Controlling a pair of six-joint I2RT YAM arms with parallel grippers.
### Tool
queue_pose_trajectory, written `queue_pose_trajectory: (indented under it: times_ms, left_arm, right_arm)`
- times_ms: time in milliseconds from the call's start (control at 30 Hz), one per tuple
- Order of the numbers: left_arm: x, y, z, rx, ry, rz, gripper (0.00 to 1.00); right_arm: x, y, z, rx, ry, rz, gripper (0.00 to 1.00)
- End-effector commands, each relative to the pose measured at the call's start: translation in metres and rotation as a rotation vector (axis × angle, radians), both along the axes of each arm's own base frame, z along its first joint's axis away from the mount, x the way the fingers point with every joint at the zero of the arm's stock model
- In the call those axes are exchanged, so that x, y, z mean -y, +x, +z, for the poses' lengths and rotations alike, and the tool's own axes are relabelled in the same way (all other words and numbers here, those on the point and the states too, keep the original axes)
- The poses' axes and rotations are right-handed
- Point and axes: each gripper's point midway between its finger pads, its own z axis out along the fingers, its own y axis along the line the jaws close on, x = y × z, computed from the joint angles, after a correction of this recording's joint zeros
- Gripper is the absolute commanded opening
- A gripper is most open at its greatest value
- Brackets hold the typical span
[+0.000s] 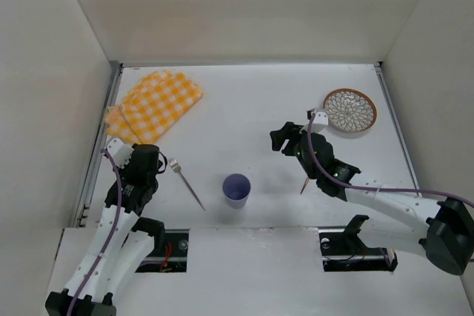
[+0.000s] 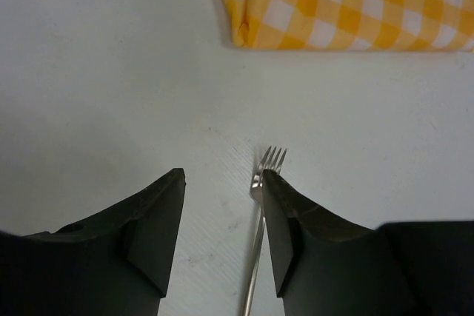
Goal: Set the dinner table for one person
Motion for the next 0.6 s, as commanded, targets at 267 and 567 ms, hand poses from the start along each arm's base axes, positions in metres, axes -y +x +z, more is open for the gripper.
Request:
queue_pose_trajectory:
  times_ms: [267,567]
  left_arm:
    - [-0.013,0.044,0.008,0.082,-0.047,0.083,0.48]
    - [-0.045,0.085,0.005,0.150,-0.075,0.232,0.47]
  right_arm:
    - [-0.013,0.003,0.022,0.050,0.122,0.082,0.42]
    - [-0.024,0.006,0.002,-0.041,0.165,0.146,0.00]
